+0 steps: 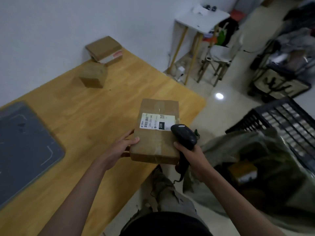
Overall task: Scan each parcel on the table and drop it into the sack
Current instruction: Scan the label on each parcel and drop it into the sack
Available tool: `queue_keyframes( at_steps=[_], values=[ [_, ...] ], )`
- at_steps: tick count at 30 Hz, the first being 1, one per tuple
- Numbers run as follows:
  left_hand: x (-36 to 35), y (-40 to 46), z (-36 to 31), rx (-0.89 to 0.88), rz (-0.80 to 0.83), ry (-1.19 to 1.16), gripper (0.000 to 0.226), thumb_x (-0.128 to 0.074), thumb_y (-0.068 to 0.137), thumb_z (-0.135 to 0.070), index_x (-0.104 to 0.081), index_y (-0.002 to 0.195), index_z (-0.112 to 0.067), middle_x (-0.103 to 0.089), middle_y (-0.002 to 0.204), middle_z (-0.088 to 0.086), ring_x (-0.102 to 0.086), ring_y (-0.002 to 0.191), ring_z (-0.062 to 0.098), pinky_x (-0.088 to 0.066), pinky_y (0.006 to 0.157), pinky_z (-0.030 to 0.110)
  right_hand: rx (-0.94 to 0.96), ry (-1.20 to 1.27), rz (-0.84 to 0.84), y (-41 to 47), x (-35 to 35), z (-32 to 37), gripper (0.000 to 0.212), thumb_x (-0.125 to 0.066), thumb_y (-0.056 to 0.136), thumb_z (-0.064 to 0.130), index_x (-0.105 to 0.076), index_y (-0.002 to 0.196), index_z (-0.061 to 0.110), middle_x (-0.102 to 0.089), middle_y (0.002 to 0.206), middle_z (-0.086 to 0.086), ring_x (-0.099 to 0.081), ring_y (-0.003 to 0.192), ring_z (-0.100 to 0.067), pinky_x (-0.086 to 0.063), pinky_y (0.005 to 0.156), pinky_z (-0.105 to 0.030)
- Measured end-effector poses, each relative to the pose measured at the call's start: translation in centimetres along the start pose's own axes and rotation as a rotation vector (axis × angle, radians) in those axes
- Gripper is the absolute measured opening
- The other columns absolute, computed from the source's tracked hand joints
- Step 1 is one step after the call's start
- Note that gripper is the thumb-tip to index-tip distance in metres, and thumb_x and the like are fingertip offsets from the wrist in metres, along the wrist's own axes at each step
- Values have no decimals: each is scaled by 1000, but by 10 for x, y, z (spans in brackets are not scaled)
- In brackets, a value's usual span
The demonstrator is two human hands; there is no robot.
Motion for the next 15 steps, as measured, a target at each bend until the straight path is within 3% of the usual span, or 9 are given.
queue_keyframes(
  at_steps=[4,7,11,15],
  values=[
    [-40,-13,13,33,117,81,46,-67,91,-37,-48,132,-45,-65,122,-5,-66,107,22,-54,79,33,-50,92,-90,-48,33,-25,27,-70,93,23,-61,116,31,-67,118,1,-65,105,-13,-55,69,-17],
    [-73,-17,18,49,194,140,44,-65,93,-37,-45,131,-46,-64,123,-6,-64,109,21,-55,85,36,-95,141,-149,-74,60,-44,24,-71,92,24,-63,115,29,-69,119,-2,-66,109,-18,-56,83,-28],
    [-113,-15,23,55,287,238,40,-62,95,-40,-51,134,-41,-66,122,-6,-64,111,20,-53,94,40,-154,208,-258,-99,92,-66,38,-74,90,27,-63,126,19,-70,120,-8,-65,112,-25,-55,98,-42],
    [-157,-13,20,50,350,280,39,-55,98,-41,-52,137,-33,-64,122,-4,-65,106,19,-55,79,31,-177,284,-368,-116,121,-79,39,-74,89,31,-62,125,21,-70,118,-6,-66,108,-24,-56,82,-36]
  ],
)
Point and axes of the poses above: each hand's wrist, its own y-axis towards the middle knuckle, its own x-axis out of the back of the hand, z = x × y, the point moved 2 cm from there along y, towards the middle knuckle
